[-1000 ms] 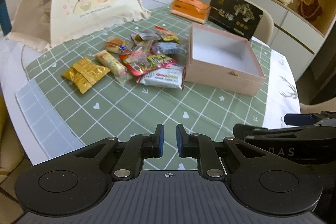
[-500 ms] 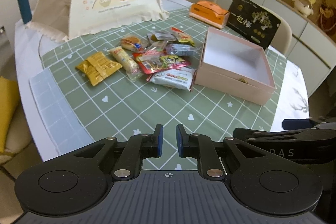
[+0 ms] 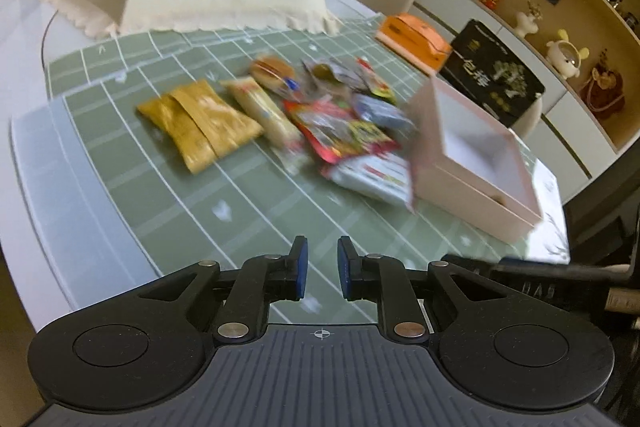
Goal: Organize snacks
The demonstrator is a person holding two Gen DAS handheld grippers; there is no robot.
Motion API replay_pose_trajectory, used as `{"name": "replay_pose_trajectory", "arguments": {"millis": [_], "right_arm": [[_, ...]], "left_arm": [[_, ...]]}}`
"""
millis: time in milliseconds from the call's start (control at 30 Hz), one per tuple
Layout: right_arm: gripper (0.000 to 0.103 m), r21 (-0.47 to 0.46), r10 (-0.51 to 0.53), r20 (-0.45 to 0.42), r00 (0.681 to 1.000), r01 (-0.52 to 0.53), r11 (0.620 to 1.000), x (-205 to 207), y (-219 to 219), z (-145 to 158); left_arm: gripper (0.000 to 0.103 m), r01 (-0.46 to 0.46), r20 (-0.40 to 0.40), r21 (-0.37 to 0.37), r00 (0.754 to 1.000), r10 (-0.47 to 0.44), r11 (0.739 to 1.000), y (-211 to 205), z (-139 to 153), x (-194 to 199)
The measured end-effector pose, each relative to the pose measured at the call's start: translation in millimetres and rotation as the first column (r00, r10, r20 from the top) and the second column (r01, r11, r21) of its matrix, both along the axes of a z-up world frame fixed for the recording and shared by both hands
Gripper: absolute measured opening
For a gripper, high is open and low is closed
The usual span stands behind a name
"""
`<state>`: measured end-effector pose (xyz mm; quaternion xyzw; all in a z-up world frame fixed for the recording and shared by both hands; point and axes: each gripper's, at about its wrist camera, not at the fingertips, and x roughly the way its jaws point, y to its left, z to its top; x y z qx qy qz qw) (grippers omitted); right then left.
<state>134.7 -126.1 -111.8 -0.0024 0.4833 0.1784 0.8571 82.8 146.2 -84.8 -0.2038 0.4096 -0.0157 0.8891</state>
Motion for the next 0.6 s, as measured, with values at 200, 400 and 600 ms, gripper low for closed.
{"name": "replay_pose_trajectory", "arguments": {"millis": [200,400,600], "right_arm": [[0.103,-0.074,0.023,0.081,0.996,-0.017,0.997,62.7,34.1,-16.4],[0.103,0.162,-0.018,-0.057,0.998,0.027,0.986,112.2,39.3,-33.7],[0.087,-0.034,0.159,0.085,0.984,-0.157,0.987,98.6,84.8,-49.7]], "left_arm": [[0.019,0.05,-0.008,-0.021,0.999,-0.05,0.999,21.0,-18.5,36.2],[0.019,0.016,0.071,0.034,0.997,-0.018,0.999,16.9,-12.1,95.2],[0.02,0.099,0.092,0.098,0.99,-0.109,0.99,-4.0,-23.2,177.5]]}}
